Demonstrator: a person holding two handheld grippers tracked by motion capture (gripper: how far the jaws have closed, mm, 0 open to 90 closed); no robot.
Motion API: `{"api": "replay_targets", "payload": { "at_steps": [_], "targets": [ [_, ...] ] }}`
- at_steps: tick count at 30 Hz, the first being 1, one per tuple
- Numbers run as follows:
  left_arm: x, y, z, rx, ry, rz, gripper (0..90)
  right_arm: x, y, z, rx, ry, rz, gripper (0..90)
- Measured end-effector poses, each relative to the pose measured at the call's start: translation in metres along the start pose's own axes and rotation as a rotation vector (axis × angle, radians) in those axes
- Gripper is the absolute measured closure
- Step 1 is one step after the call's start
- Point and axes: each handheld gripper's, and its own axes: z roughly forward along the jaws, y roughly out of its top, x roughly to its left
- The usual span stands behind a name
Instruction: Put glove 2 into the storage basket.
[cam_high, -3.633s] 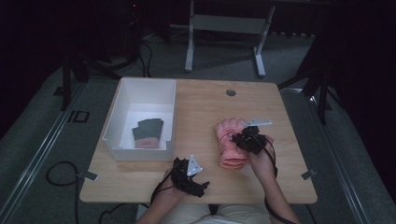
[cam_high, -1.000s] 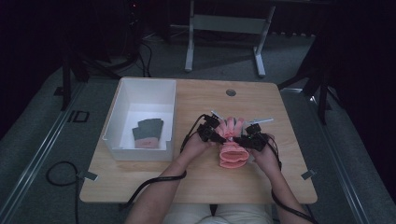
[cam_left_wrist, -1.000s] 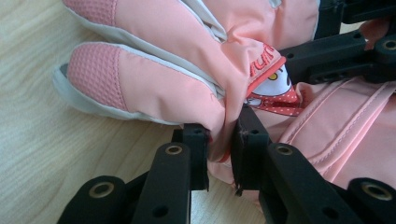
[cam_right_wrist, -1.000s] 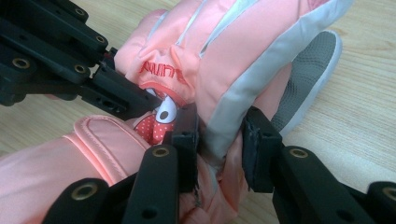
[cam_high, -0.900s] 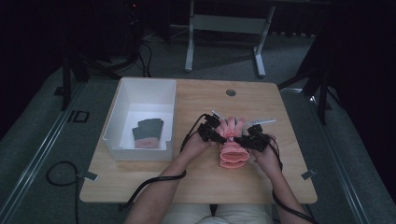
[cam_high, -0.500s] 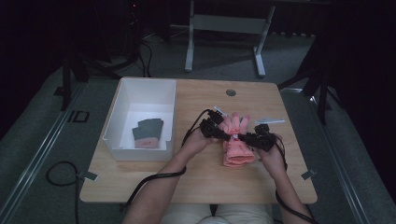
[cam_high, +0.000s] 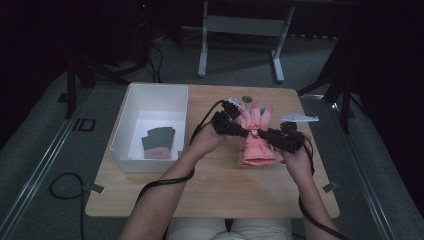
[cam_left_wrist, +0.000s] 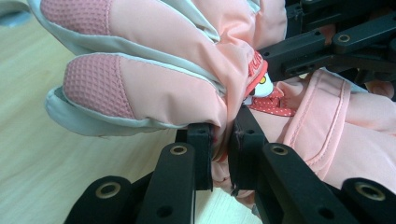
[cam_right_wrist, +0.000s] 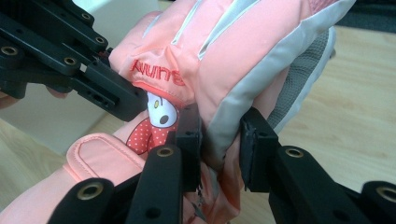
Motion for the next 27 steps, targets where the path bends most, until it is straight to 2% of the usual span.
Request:
{"api": "replay_targets", "payload": {
  "at_steps": [8, 10, 11, 14, 16, 21, 22, 23, 26, 27],
  "targets": [
    [0.000, 0.004, -0.040, -0.006, 0.044, 0.004, 80.8, 0.023, 0.028, -0.001, -0.024, 0.020, -0.032, 72.0],
    [0.001, 0.005, -0.043, -0.006, 0.050, 0.006, 80.8, 0.028, 0.034, -0.001, -0.024, 0.028, -0.038, 72.0],
    [0.002, 0.005, -0.055, -0.012, 0.057, 0.002, 80.8, 0.032, 0.039, 0.000, -0.031, 0.032, -0.042, 72.0],
    [0.002, 0.006, -0.065, -0.012, 0.074, 0.001, 80.8, 0.041, 0.049, 0.001, -0.037, 0.042, -0.055, 72.1],
    [0.003, 0.007, -0.078, -0.013, 0.093, 0.002, 80.8, 0.046, 0.055, 0.002, -0.045, 0.051, -0.060, 72.1],
    [0.005, 0.004, -0.099, -0.013, 0.117, -0.006, 80.7, 0.060, 0.068, 0.005, -0.050, 0.076, -0.076, 72.0],
    [0.005, 0.004, -0.099, -0.013, 0.117, -0.006, 80.7, 0.060, 0.068, 0.005, -0.050, 0.076, -0.076, 72.0],
    [0.006, 0.002, -0.108, -0.017, 0.128, -0.012, 80.7, 0.066, 0.074, 0.008, -0.054, 0.086, -0.086, 72.1],
    [0.006, 0.000, -0.113, -0.013, 0.135, -0.012, 80.7, 0.069, 0.076, 0.009, -0.055, 0.090, -0.089, 72.1],
    [0.008, -0.003, -0.124, -0.008, 0.150, -0.016, 80.7, 0.077, 0.082, 0.013, -0.058, 0.106, -0.100, 72.1]
  ]
}}
